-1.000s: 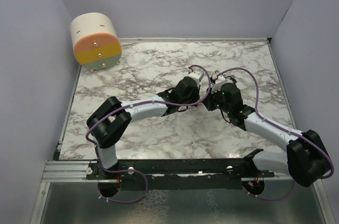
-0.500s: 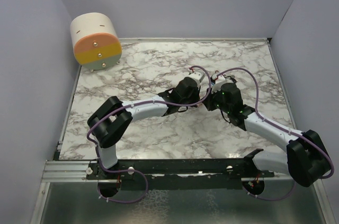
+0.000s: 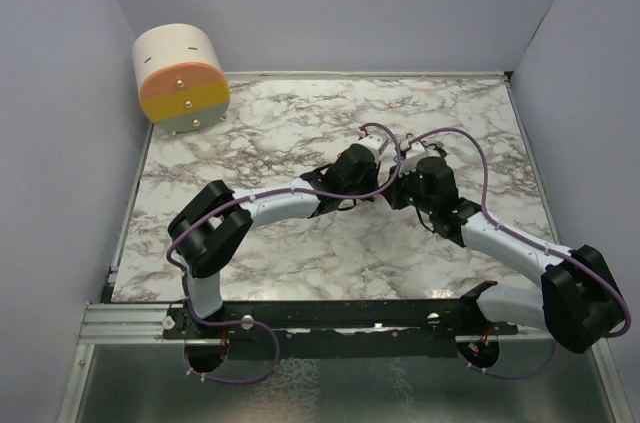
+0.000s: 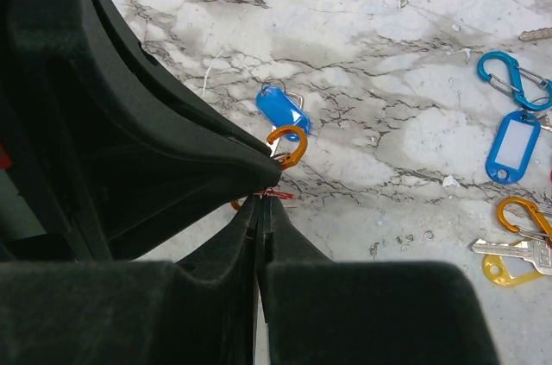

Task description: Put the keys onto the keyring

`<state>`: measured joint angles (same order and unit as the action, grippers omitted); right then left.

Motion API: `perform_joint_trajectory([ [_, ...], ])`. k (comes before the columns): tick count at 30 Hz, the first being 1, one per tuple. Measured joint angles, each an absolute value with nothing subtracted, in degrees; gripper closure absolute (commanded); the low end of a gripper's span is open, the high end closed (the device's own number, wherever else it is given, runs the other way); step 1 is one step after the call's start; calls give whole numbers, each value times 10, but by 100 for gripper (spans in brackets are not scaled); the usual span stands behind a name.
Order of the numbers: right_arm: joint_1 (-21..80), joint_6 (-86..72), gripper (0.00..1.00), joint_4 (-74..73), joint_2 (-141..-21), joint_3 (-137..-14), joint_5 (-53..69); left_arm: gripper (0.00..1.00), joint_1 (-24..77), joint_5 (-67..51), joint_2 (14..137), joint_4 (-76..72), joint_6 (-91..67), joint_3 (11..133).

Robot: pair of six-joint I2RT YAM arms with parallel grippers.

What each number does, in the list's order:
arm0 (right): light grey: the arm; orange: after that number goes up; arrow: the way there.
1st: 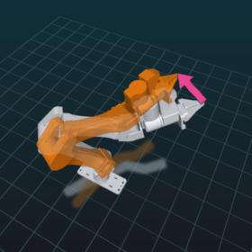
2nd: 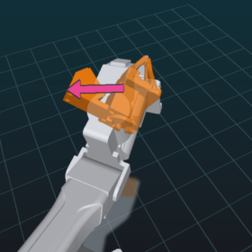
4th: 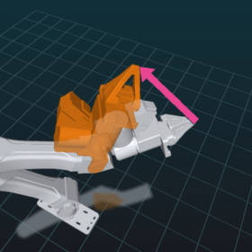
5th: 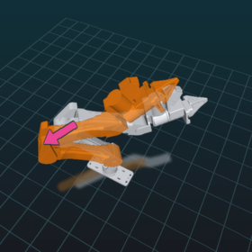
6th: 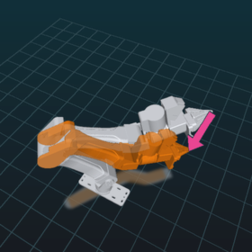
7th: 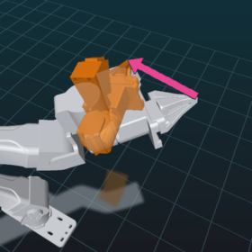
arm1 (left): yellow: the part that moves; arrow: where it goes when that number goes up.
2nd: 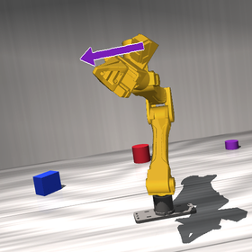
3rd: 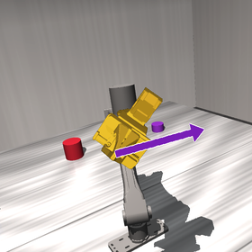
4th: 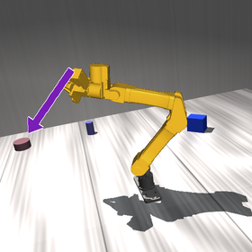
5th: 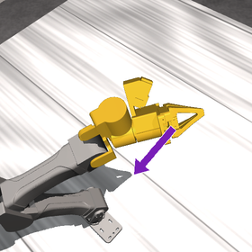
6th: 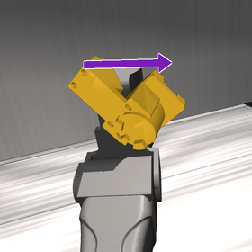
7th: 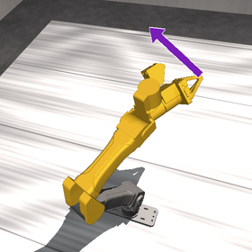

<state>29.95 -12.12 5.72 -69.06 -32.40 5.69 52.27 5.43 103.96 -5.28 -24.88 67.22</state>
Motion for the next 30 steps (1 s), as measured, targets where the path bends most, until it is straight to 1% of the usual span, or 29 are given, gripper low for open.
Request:
perform_joint_trajectory([
  [30, 305, -121, 99, 57, -685, -323, 63, 100, 521, 57, 1057, -47, -248, 696],
])
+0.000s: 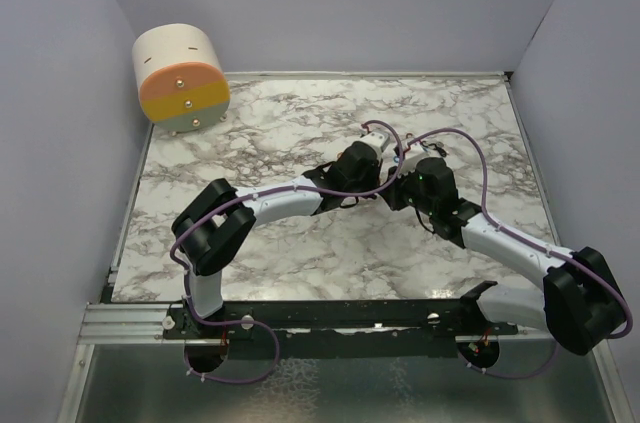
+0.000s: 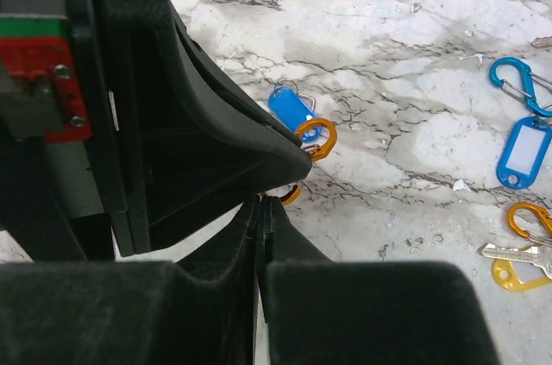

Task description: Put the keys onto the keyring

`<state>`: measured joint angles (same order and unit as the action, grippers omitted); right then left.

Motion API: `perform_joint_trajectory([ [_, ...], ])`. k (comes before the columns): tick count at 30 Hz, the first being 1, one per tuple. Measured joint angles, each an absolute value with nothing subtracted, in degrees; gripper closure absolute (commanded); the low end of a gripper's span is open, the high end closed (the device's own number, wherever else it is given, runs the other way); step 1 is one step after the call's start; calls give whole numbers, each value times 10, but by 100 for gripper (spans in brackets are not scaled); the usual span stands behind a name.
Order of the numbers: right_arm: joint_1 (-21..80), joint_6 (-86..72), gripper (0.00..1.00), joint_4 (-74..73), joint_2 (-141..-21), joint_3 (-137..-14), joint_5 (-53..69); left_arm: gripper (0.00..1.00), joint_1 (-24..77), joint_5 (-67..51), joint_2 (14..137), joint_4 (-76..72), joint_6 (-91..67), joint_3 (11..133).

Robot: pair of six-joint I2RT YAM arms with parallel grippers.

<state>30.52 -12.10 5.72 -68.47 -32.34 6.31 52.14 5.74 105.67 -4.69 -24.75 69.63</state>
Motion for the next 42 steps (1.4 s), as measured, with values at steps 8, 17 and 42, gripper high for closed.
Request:
perform_joint_trajectory([
  [8, 307, -121, 99, 57, -682, -322, 63, 100, 515, 60, 1057, -47, -248, 696],
  [17, 307, -121, 99, 57, -679, -322, 62, 100, 510, 61, 1057, -47, -248, 696],
  [42, 307, -176, 55, 56, -556, -280, -69, 100, 502, 60, 1053, -46, -252, 700],
])
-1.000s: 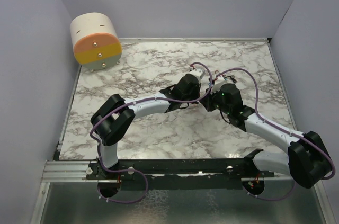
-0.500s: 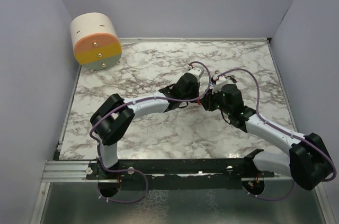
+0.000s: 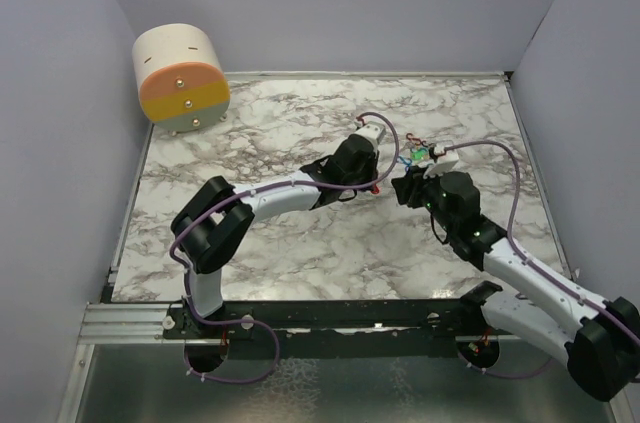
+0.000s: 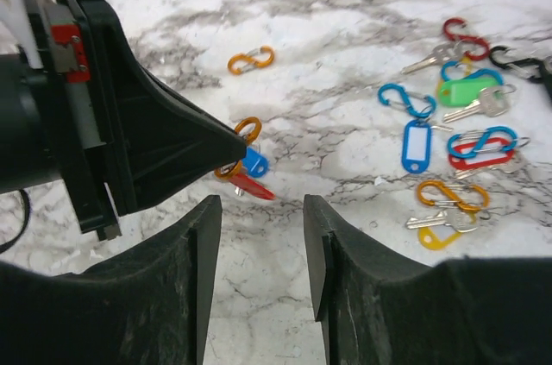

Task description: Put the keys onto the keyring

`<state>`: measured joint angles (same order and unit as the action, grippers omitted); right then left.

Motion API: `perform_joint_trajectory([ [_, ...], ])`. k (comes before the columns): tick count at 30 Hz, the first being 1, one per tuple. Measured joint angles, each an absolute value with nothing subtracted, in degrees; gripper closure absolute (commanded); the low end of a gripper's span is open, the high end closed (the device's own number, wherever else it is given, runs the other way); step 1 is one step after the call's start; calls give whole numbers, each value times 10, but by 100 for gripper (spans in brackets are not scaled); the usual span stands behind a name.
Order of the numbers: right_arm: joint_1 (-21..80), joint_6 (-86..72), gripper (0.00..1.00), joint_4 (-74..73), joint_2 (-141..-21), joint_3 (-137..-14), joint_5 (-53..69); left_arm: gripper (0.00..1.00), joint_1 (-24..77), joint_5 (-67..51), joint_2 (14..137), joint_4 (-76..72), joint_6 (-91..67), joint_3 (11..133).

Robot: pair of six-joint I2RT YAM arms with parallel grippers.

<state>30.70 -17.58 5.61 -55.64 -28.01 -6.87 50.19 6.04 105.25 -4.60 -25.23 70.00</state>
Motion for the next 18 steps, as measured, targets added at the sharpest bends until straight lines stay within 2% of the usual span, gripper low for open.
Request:
perform_joint_trajectory([
  [6, 307, -184, 54, 58, -459, -249, -122, 90, 500, 59, 1096, -51, -261, 757],
  [15, 307, -184, 54, 55, -448, -248, -139, 75, 499, 52, 1198, -55, -269, 850],
  [18, 307, -184, 54, 53, -442, -248, -141, 63, 498, 47, 1218, -55, -271, 868],
])
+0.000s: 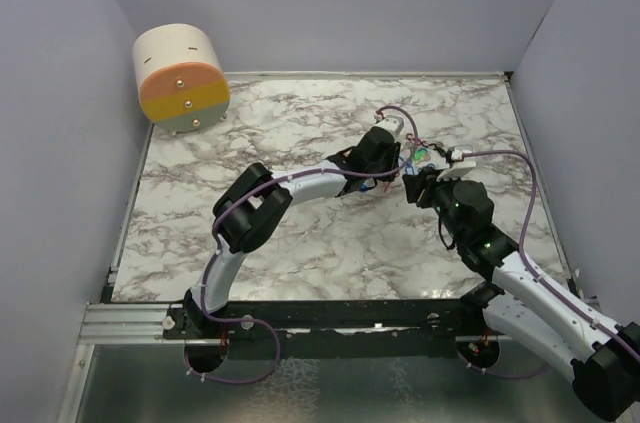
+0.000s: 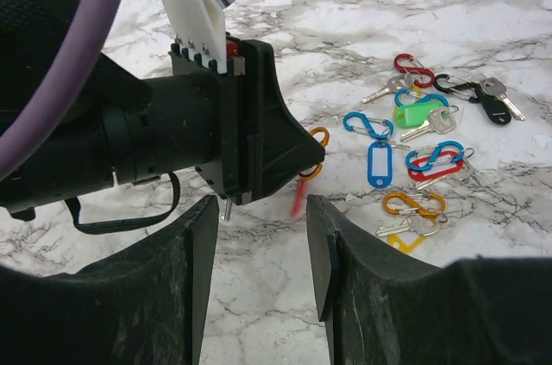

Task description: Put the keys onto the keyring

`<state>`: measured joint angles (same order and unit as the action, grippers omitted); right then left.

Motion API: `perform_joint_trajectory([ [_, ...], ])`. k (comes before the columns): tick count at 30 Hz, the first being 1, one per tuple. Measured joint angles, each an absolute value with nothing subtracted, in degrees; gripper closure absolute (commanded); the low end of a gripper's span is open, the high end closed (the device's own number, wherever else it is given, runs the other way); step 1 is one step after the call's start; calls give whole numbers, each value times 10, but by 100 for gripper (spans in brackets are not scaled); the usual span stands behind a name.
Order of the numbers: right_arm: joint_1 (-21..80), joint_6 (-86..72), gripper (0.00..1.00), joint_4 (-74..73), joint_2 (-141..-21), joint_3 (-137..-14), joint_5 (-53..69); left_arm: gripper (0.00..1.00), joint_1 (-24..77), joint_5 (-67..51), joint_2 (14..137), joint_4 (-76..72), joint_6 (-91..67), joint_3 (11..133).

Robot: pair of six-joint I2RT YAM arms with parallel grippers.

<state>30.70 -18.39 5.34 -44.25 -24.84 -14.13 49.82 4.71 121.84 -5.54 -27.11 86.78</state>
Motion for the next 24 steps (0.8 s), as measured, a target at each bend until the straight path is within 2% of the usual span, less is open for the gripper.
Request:
perform_joint_trajectory([
  [3, 307, -184, 54, 51, -439, -248, -143, 49, 498, 40, 1233, -58, -274, 883],
  [7, 307, -184, 54, 51, -438, -248, -143, 41, 495, 31, 1243, -65, -277, 893],
  [12, 307, -184, 53, 51, -439, -248, -144, 41, 491, 27, 1243, -73, -278, 893],
  [16, 307, -191, 52, 48, -453, -249, -159, 44, 487, 24, 1243, -75, -280, 892],
  [24, 307, -210, 43, 25, -568, -279, -168, 42, 475, -6, 1234, -103, -309, 847],
])
